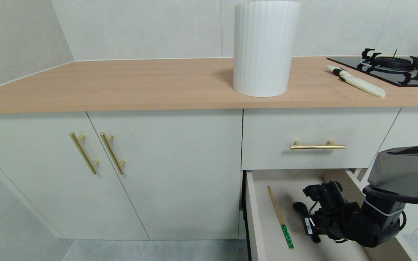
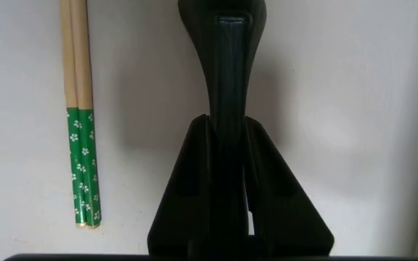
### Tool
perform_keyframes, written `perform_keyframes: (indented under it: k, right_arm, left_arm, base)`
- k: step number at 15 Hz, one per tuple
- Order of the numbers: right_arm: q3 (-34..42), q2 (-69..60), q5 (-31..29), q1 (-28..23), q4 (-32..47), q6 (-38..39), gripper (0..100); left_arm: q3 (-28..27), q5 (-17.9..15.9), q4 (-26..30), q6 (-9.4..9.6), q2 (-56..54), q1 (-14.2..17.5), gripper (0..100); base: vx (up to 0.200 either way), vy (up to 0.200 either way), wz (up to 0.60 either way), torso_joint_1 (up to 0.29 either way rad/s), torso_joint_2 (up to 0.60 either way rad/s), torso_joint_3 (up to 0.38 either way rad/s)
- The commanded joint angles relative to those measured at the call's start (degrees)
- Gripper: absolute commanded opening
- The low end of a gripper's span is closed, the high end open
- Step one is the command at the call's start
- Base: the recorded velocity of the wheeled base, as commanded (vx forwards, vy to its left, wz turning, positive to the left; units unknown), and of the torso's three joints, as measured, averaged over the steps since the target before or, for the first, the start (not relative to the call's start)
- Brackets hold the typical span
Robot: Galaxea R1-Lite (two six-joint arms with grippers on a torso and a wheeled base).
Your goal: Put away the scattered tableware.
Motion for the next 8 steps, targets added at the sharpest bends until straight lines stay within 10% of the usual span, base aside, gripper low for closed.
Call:
perform_keyframes:
  k: [1, 8]
  right_arm:
    - [0.0, -0.06, 0.01, 0.05, -0.02, 0.0, 100]
    - [0.79, -4.19, -1.58, 0.05, 0.07, 0.0, 100]
  left_arm:
    - [0.0, 0.02, -0.01, 0.0, 0.02, 0.0, 100]
    - [0.0, 0.02, -0.01, 0.0, 0.02, 0.0, 100]
  base:
    - [0.0, 0.0, 0.0, 0.0, 0.0, 0.0]
    - [0.0, 0.0, 0.0, 0.0, 0.0, 0.0]
